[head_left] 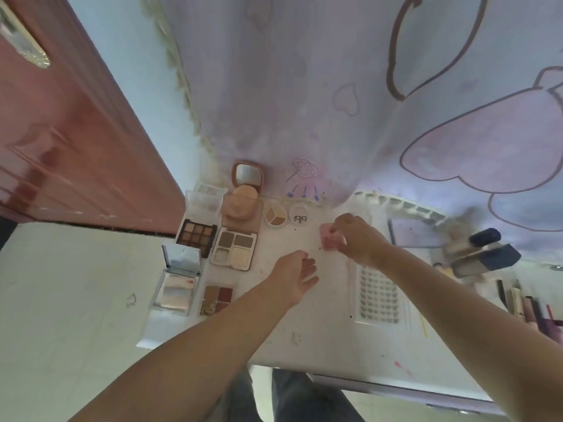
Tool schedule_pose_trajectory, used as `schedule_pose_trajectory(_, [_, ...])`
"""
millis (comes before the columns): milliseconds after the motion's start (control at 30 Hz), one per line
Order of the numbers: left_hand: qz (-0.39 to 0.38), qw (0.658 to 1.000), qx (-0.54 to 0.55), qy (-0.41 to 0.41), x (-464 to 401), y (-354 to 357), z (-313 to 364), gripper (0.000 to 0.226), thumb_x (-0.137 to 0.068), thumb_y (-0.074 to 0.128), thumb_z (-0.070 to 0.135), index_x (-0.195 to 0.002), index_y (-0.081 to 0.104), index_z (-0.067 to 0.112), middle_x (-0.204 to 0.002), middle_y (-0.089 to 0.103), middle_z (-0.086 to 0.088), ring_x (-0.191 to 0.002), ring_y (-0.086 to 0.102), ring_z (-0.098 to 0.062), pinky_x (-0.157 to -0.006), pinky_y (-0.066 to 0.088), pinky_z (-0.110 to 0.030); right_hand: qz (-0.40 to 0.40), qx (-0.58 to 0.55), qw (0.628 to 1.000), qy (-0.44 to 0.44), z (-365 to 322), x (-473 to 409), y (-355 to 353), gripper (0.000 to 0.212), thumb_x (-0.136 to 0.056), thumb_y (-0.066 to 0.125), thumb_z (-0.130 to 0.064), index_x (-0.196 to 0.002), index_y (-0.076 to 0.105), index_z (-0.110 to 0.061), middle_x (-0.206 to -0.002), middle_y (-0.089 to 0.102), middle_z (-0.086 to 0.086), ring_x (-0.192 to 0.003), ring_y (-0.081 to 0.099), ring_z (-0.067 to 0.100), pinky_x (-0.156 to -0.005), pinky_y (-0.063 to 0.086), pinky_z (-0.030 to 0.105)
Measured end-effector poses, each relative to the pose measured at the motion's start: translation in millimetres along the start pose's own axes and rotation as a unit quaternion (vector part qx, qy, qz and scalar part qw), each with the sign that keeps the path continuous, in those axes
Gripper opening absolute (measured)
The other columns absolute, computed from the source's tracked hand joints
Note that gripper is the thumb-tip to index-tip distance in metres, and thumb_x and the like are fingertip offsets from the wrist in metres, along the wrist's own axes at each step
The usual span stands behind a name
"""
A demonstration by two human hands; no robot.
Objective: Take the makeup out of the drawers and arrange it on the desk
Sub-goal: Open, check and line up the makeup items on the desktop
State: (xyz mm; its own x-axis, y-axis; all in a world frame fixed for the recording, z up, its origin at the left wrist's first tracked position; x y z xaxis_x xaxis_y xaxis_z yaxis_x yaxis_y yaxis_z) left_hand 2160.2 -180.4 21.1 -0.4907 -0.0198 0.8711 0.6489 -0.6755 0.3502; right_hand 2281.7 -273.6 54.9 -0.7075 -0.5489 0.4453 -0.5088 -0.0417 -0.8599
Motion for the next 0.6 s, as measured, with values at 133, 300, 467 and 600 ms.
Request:
schedule_pose_trajectory(133, [0.025, 0.998, -0.030, 0.040, -23, 29, 17, 0.019, -0.096, 0.039, 0.007, -0.082, 0.053, 0.010, -0.083, 0.053, -0.007, -0.076, 0.052, -0.016, -0.089, 0.042, -0.038, -0.014, 0.097, 0.993, -0.059, 13, -15, 20, 0.054, -0.091, 0.056, -0.035, -0.138, 0.037, -0.017, -0.154, 0.023, 0.005, -0.141, 0.024, 0.022, -0.114, 0.019, 0.034])
schedule_pose_trajectory(300, [0.030, 0.997, -0.050, 0.054, -32, 34, 20, 0.021, -0.096, 0.038, 0.008, -0.083, 0.054, 0.010, -0.085, 0.058, -0.007, -0.078, 0.055, -0.015, -0.089, 0.042, -0.037, 0.074, 0.059, 0.987, -0.130, 10, -19, 20, 0.026, -0.089, 0.053, -0.037, -0.104, 0.051, -0.015, -0.114, 0.053, 0.002, -0.108, 0.051, 0.023, -0.094, 0.033, 0.027])
schedule_pose_trajectory(467, [-0.087, 0.996, 0.004, -0.006, -17, 21, 8, 0.025, -0.096, 0.050, 0.025, -0.082, 0.060, 0.007, -0.087, 0.063, -0.014, -0.074, 0.062, -0.027, -0.075, 0.052, -0.038, 0.065, -0.163, 0.977, -0.118, -2, 2, 10, 0.033, -0.079, 0.064, -0.045, -0.100, 0.052, -0.023, -0.101, 0.054, -0.008, -0.095, 0.054, 0.013, -0.080, 0.044, 0.028])
schedule_pose_trajectory(600, [-0.183, 0.982, 0.053, -0.014, 5, 9, 4, 0.030, -0.092, 0.054, 0.034, -0.100, 0.063, 0.006, -0.094, 0.068, -0.018, -0.088, 0.069, -0.028, -0.081, 0.057, -0.042, 0.055, -0.238, 0.961, -0.132, -20, 22, 4, 0.036, -0.077, 0.072, -0.038, -0.107, 0.057, -0.026, -0.104, 0.058, -0.012, -0.098, 0.056, 0.003, -0.090, 0.046, 0.020])
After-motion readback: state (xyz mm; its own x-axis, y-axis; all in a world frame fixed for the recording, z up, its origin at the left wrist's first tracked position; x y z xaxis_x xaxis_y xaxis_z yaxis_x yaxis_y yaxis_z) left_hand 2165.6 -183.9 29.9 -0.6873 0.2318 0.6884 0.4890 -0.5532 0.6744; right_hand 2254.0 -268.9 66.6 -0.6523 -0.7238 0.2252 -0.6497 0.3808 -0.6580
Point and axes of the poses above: each hand's wrist, its own x-axis away from the middle knuckle, its own y-axis out of the palm, z = x × y, the point moved 6 cm from there along -x, towards the middle knuckle
